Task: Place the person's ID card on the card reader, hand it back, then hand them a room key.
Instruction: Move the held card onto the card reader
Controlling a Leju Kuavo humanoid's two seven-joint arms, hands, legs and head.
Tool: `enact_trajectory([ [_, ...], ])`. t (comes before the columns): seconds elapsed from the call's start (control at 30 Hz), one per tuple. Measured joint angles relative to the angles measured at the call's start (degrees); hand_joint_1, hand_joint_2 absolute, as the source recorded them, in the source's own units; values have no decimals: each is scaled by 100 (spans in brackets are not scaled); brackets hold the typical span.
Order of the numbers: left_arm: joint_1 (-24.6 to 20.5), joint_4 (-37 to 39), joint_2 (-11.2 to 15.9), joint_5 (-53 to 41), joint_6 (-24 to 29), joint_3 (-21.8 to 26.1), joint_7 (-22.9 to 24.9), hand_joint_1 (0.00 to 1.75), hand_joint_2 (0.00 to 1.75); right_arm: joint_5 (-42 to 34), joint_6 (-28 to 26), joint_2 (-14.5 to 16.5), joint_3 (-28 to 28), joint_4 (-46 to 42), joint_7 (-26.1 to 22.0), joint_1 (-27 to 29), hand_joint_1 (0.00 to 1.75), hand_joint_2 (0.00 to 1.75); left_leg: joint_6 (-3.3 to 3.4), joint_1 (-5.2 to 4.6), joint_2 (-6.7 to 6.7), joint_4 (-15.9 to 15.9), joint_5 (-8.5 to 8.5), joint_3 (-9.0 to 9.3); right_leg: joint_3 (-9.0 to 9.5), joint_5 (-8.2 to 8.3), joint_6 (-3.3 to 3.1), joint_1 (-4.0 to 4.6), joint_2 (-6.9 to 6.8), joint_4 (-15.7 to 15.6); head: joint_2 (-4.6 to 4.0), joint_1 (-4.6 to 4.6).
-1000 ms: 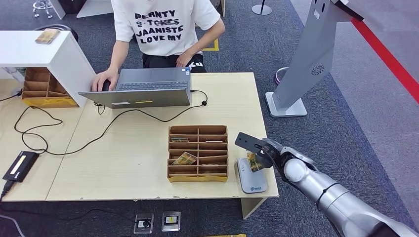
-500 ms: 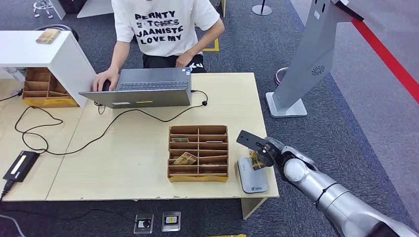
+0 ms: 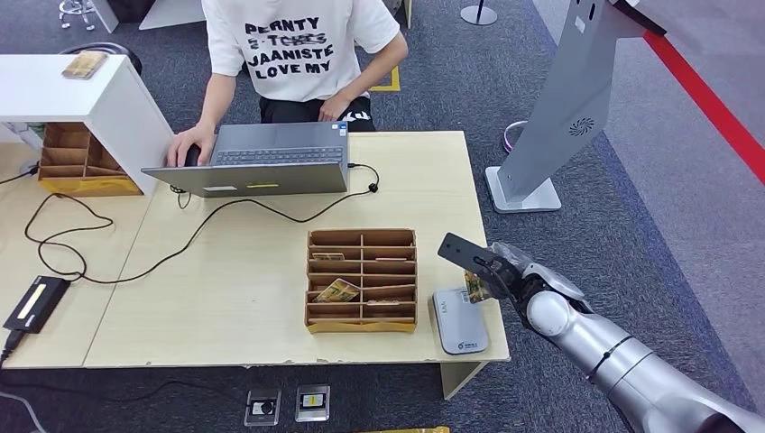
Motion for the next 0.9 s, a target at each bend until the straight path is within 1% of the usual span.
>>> enact_trajectory([
  [0.2,0,2,10,19,-113,-87,-1,0,0,91,-20,-164,-150,-456,136,71,175,175,0,-1,0,0,0,-1,-2,0,0,-1,0,0,0,0],
  [0.43,0,5,33,93,-108,-152,-1,0,0,184,-96,-291,-347,-948,253,184,175,175,0,0,0,0,0,-2,-3,0,0,0,0,0,0,-1],
  [0.7,0,13,36,165,-101,-236,-2,0,0,340,-250,-393,-609,-1546,305,213,175,175,0,-1,0,0,0,-3,-3,0,0,-1,0,0,0,0],
  [0.9,-1,13,48,175,-121,-296,-42,0,0,556,-294,-413,-735,-2046,308,212,175,175,0,-1,0,0,0,-4,-2,0,0,-1,0,0,0,-1],
])
